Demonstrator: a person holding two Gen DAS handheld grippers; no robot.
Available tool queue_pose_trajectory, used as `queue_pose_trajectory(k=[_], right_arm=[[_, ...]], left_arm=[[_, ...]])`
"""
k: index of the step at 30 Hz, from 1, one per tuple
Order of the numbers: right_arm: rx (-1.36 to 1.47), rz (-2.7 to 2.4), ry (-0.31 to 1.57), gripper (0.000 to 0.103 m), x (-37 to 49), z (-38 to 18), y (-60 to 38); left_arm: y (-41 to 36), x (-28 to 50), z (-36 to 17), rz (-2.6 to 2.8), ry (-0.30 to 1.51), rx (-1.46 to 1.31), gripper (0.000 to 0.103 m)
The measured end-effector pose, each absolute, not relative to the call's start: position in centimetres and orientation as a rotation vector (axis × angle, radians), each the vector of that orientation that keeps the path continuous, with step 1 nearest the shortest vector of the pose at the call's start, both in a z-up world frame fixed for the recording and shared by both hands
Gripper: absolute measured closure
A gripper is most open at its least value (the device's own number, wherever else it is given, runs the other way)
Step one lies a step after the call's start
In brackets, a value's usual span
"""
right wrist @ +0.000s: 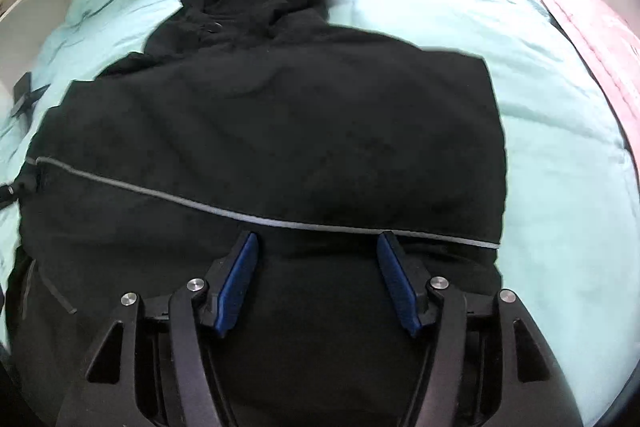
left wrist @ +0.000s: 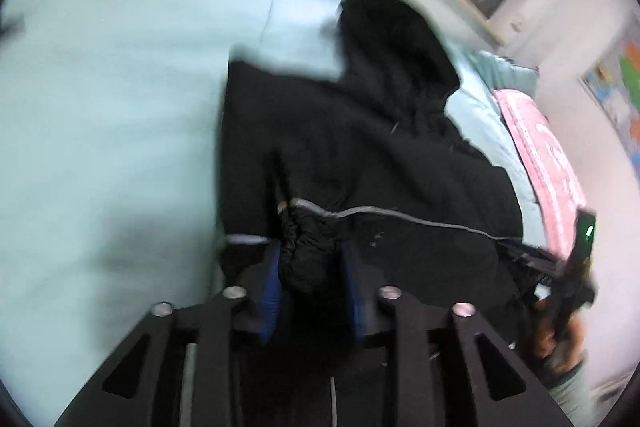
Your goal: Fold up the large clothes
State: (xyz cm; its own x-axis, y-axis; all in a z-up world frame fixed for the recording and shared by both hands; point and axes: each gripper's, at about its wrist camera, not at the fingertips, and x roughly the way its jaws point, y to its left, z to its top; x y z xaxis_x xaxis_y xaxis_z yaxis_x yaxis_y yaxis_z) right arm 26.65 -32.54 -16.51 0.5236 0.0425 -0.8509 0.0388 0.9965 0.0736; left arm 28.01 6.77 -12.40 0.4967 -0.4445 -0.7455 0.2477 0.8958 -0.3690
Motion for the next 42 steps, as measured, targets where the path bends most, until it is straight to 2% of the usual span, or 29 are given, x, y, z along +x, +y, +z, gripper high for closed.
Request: queue_pose_trajectory(k=[1,2,3,4,5,9,10,13,18,19,20,25,28,30,33,42], right_arm=[[0.091,0.018,0.977,0.038,26.6,-15.0,-32.5],[0.1,0.036,0.939,0.035,26.7,-13.8,-32.4],[0.108,0.047,0.915,0.031,27.1,-13.0,-32.3],[0.116,0.05,0.897,0.021,27.8,-12.3,-32.1],[0.116,0.04,0.898,0.016,28.9,-12.1,-31.8],[0.095,-0.021,1.02,0.016,33.0,-16.2,-31.8],[0.09,-0.034,1.063,0.017,33.5,-18.2,-32.2],[0.099,-0.004,0.984,0.016,33.0,-19.8,-32.7],[0.077,-0.005,0.974,0.016,31.8,-19.3,-32.7],[0.085,0.0,0.988,0.019,31.5,-18.7,-32.9],[0.106,0.021,0.976,0.022,29.9,-17.1,-33.3],[0.093,0.053,0.873,0.022,22.9,-12.9,-34.0],[0.057,0.011,0.939,0.022,21.6,-14.9,-33.8],[0.003,-0.01,0.997,0.022,21.5,-18.3,-34.0],[0.051,0.013,0.9,0.022,19.9,-19.5,-34.6],[0.067,0.007,0.841,0.022,17.4,-19.2,-34.6]], left_arm=[[6.8,27.3,-11.1,-0.412,0.907,-0.196,0.043],[6.3,26.6,-9.6,-0.414,0.841,-0.18,0.032],[5.6,26.5,-9.0,-0.429,0.822,-0.175,0.032],[4.8,27.0,-8.6,-0.449,0.826,-0.178,0.032],[3.4,27.9,-8.8,-0.478,0.852,-0.189,0.032],[-0.5,31.2,-12.6,-0.436,0.972,-0.139,0.032],[-1.1,32.1,-14.4,-0.395,1.013,-0.115,0.035],[-2.0,32.4,-17.9,-0.371,0.991,-0.054,0.036],[-3.5,32.0,-17.1,-0.333,0.968,0.036,0.036],[-3.1,31.7,-16.5,-0.335,0.963,0.041,0.037],[-2.9,30.8,-15.3,-0.343,0.941,0.039,0.038],[-0.4,24.5,-10.6,-0.468,0.816,-0.07,0.037],[0.2,24.2,-12.5,-0.433,0.888,-0.111,0.037],[0.5,26.0,-16.7,-0.377,0.999,-0.126,0.037],[1.6,25.8,-17.6,-0.404,0.957,-0.2,0.038],[1.9,23.9,-17.2,-0.387,0.863,-0.173,0.037]])
